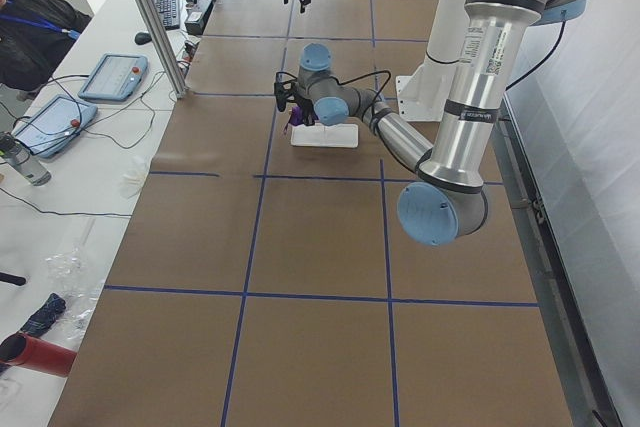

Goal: Hang towel on rack

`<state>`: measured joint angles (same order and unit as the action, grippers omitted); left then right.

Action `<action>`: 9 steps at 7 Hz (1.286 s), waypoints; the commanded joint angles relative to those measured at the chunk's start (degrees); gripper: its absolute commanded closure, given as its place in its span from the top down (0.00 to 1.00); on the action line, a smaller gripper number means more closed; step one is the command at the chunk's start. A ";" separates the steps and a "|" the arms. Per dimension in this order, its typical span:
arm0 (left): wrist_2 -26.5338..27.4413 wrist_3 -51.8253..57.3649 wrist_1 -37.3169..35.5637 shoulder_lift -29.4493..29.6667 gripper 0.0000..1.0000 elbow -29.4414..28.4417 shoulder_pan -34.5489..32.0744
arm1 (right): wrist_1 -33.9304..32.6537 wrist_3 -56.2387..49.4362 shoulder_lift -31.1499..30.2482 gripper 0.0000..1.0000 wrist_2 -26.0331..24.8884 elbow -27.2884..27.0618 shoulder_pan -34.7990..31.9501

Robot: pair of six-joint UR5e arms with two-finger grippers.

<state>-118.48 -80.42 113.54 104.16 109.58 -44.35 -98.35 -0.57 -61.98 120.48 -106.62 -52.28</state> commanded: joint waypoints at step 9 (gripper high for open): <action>-8.59 27.49 -5.94 -3.42 1.00 1.07 -14.84 | -4.98 -0.13 -6.74 1.00 7.46 0.62 -11.22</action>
<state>-123.91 -63.41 110.24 102.41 110.49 -53.50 -100.65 -0.64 -66.78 124.84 -106.38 -58.91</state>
